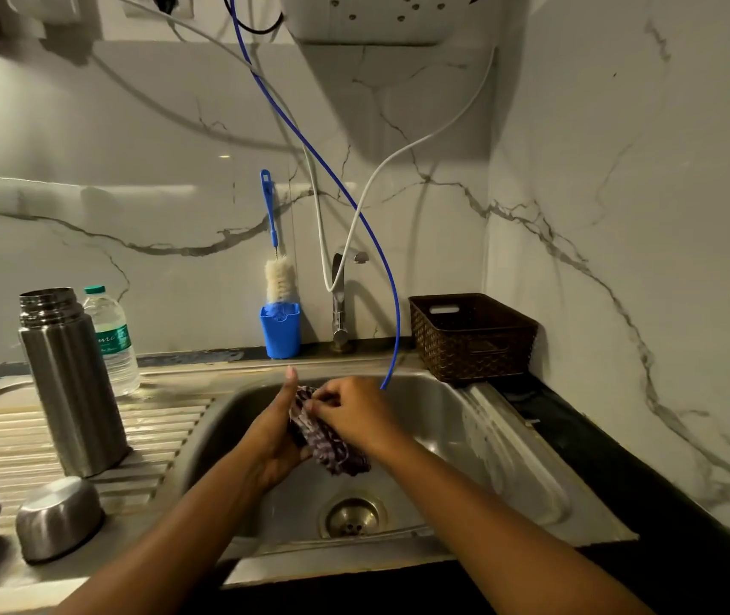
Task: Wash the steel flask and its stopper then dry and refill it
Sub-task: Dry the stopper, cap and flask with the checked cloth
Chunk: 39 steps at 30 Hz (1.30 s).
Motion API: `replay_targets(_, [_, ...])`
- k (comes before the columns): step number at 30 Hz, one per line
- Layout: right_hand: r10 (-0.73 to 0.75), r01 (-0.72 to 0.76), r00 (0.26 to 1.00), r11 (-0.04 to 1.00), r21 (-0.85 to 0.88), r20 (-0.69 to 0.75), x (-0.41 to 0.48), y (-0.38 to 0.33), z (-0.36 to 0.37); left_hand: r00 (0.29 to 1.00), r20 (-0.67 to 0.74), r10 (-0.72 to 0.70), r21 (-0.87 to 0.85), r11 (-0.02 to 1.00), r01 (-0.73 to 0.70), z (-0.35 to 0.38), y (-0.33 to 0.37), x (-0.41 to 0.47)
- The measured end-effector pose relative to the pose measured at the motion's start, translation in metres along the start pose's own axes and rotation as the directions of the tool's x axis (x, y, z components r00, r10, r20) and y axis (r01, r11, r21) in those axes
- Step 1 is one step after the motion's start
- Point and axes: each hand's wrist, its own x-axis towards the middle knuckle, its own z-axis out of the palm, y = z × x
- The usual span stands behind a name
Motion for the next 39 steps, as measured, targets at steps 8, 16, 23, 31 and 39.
replay_targets(8, [0.431,-0.364,0.902,0.729,0.580,0.024,0.010,0.029,-0.033,0.993,-0.041,0.110,-0.197,0.974,-0.116,-0.011,0.008,0.003])
replay_targets(16, [0.386,-0.440,0.872,0.352,0.826,0.300,0.013,0.042,-0.045,0.968,0.073,0.238,-0.155,0.962,-0.225,0.007,0.016,0.000])
replay_targets(23, [0.436,-0.307,0.888,0.334,0.891,0.143,0.028,0.055,-0.102,0.986,0.092,0.139,0.186,0.970,-0.154,0.059,0.038,0.042])
replay_targets(31, [0.406,-0.131,0.871,0.736,0.664,-0.278,0.073,0.101,-0.204,0.946,0.160,0.283,0.280,0.906,-0.318,0.150,0.024,0.113])
replay_targets(39, [0.473,-0.372,0.827,0.866,0.334,-0.305,0.153,0.169,-0.226,0.916,0.224,0.334,0.475,0.783,-0.402,0.185,-0.024,0.165])
